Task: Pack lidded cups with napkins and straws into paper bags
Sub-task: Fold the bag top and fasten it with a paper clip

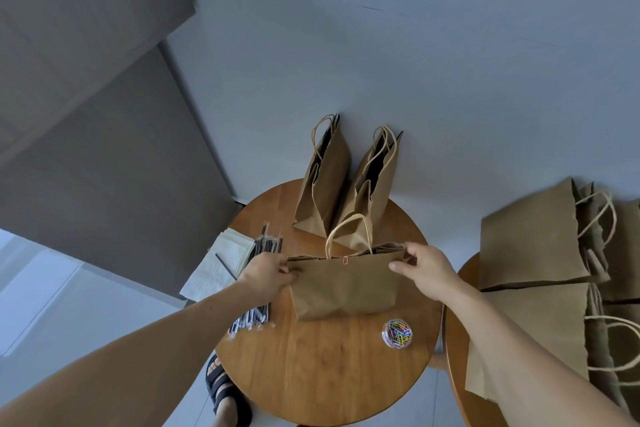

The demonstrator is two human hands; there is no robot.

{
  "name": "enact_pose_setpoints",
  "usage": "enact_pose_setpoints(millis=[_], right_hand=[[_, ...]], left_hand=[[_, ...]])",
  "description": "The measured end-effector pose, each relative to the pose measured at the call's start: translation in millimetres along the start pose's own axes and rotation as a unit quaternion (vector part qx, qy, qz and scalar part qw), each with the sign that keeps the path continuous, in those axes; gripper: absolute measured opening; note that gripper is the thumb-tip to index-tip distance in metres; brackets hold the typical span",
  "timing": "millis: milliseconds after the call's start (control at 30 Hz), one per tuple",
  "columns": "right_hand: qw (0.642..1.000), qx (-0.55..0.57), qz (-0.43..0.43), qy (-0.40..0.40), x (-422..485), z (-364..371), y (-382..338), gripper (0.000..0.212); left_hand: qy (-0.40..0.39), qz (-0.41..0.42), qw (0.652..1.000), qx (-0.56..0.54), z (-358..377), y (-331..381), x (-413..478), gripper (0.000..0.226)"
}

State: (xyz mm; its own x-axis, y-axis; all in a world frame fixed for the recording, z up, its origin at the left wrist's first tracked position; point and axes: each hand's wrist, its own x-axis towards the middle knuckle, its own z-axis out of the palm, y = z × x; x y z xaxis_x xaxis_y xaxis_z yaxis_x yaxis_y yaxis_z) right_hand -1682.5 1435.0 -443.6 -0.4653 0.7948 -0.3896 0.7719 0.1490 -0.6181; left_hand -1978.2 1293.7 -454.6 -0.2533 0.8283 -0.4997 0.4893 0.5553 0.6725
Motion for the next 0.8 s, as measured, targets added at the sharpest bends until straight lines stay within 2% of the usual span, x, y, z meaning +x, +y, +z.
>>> enact_pose_setpoints(millis=[67, 167, 233, 400, 533, 700, 800], right_hand=[[1.0, -0.01, 0.007, 0.002, -2.8, 5.1, -2.3, 0.018], [1.0, -0.014, 0.009, 0.004, -8.4, 10.6, -8.2, 0.002], [1.0, -0.014, -0.001, 0.025, -13.6, 12.2, -11.0, 0.003], [0.986, 0.061, -0.033, 0.154, -33.8, 4.3, -38.2, 0.001], [0.966, 0.11, -0.07, 0.222, -51.6, -10.2, -82.5, 0.008], [0.939, 0.133, -0.103, 0.301, -72.0, -23.1, -148.5, 0.014], [0.911, 0.147, -0.133, 0.362, -88.8, -22.9, -199.8, 0.012]], left_hand=[[0.017, -0.003, 1.0, 0.008, 0.5, -2.0, 1.4, 0.02], [0.041, -0.001, 0.999, 0.014, -0.5, -3.8, -2.3, 0.025], [0.05, 0.006, 0.999, 0.013, -3.2, -2.8, -8.8, 0.025], [0.098, 0.046, 0.994, -0.034, -27.4, 20.0, -38.6, 0.011], [0.124, 0.101, 0.977, -0.138, -66.4, 47.6, -75.6, 0.013], [0.166, 0.113, 0.954, -0.221, -118.8, 67.5, -124.1, 0.01], [0.199, 0.149, 0.937, -0.247, -151.1, 69.8, -157.4, 0.01]])
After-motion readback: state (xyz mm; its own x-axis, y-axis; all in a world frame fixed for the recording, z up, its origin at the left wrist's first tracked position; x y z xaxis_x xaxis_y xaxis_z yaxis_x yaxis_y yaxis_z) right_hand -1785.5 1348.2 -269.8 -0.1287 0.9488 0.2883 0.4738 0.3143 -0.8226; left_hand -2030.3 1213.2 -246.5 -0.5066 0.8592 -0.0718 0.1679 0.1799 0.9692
